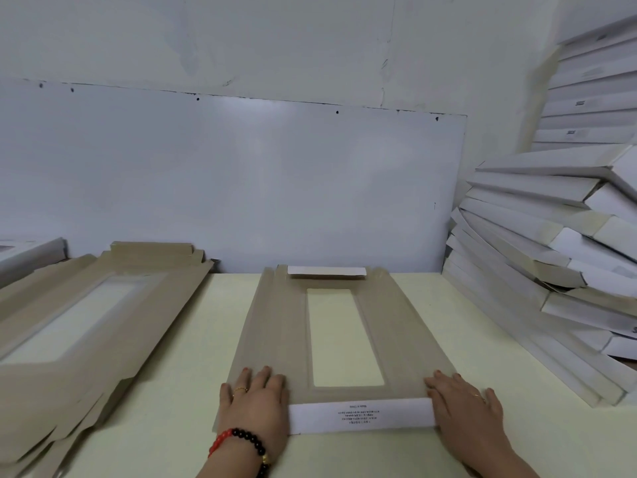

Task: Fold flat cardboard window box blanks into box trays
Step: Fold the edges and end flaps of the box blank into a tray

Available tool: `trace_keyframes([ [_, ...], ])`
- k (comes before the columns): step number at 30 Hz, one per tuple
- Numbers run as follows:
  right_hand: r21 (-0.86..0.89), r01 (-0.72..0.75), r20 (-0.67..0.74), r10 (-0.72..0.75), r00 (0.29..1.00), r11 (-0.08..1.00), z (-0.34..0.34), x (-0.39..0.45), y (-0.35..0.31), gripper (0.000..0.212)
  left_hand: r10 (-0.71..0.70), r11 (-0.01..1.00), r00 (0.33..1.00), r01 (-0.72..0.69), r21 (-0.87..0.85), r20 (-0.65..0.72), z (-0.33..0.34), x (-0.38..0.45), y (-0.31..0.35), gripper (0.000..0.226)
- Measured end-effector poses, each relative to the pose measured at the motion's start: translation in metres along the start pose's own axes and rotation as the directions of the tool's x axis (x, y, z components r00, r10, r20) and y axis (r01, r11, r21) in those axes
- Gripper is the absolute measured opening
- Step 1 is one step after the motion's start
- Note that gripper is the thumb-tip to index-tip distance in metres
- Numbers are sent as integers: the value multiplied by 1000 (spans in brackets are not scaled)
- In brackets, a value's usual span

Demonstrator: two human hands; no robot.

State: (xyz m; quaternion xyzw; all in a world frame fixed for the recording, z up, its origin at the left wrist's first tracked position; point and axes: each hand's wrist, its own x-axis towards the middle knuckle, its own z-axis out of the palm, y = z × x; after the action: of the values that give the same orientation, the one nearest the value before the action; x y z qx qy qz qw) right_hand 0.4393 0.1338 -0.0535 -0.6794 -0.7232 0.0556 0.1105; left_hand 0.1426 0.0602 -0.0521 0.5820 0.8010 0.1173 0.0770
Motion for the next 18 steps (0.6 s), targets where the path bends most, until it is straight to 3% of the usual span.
trace_keyframes([
  [4, 67, 114, -75, -109, 991, 991, -8, -3, -3, 40, 34, 984, 997, -45, -173, -69, -5, -4, -6, 43],
  [7, 314, 154, -85, -134, 987, 937, -15, -2, -6, 35, 70, 971, 992, -92, -222, -106, -11, -8, -12, 38],
  [9, 483, 121, -23, -126, 992, 867, -23, -3, -3, 36, 122, 972, 986, -142, -186, -116, -13, -13, -12, 36],
  [11, 546, 101, 78, -171, 982, 832, -28, -4, 1, 32, 176, 971, 978, -191, -145, -109, -13, -18, -12, 28],
  [15, 505, 157, 180, -282, 942, 849, -34, -8, 4, 23, 238, 969, 971, -239, -62, -20, -11, -28, -14, 38],
  [18, 310, 276, 206, -348, 914, 910, -31, -13, 2, 30, 257, 964, 967, -256, -70, -3, -14, -35, -16, 38],
])
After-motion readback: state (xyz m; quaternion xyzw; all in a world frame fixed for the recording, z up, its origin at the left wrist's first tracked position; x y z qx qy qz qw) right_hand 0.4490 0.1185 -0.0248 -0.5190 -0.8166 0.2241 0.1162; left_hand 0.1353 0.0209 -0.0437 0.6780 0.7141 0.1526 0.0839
